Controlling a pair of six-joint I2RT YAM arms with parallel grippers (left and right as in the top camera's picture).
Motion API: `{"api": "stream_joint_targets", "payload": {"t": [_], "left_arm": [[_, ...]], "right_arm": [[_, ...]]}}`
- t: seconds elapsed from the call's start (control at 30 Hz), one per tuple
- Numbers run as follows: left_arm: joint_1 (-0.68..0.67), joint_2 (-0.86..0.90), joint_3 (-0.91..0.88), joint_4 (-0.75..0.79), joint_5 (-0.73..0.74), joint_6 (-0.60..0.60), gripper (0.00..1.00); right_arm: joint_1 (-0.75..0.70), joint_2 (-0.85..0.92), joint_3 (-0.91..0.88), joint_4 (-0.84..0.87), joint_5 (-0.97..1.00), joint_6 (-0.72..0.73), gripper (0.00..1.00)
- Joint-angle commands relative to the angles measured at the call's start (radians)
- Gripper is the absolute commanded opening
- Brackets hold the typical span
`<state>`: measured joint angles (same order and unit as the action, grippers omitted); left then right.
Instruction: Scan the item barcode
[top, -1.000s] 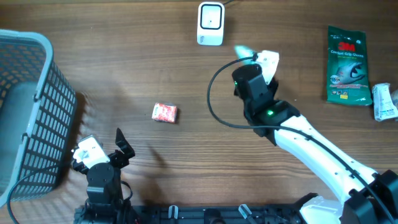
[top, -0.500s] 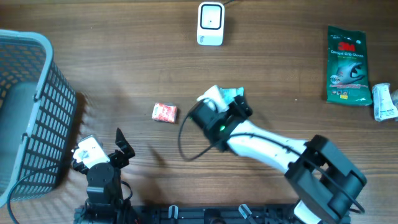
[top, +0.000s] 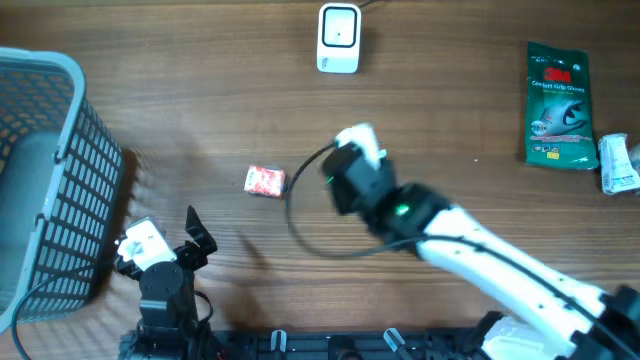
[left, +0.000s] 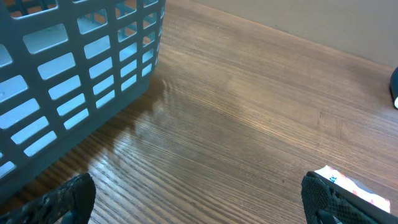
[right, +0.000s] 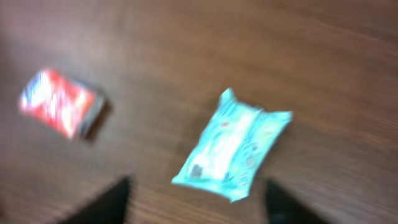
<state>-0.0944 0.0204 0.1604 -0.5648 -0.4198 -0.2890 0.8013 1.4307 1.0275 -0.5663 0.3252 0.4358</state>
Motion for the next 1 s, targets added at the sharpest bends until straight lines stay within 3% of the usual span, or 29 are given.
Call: {"api": "stream_joint_targets", "payload": {"t": [0.0,0.1,0.57,0.73,0.9,0.93,0.97], "left_arm": [[-0.004,-0.005,-0.006,0.003,0.008,0.02,1.0],[-0.004,-0.005,-0.006,0.003,0.008,0.02,1.0],[-0.004,-0.005,-0.006,0.003,0.008,0.02,1.0],[-0.004,-0.005,-0.006,0.003,0.008,0.02,1.0],[-0.004,-0.005,-0.006,0.003,0.008,0.02,1.0],[-0.004,-0.005,-0.006,0.003,0.008,0.02,1.0],[-0.004,-0.005,-0.006,0.003,0.008,0.02,1.0]], "right_arm": [[-0.123,0.024,0.004,-0.005,-0.214,0.061,0.04],[-0.168,0.09,0.002,0.021,-0.298,0.053,0.04],[-0.195,0.523,0.002,0.073,-0.303,0.03,0.04],[-0.195,0.453,0.028,-0.018,-0.384,-0.025,0.04],[-0.195,0.212,0.105,-0.129,-0.371,-0.026,0.04],[-0.195,0.166,0.108,-0.135,-0.359,-0.024,0.07],[-0.196,0.118,0.108,-0.14,-0.345,-0.018,0.3]]}}
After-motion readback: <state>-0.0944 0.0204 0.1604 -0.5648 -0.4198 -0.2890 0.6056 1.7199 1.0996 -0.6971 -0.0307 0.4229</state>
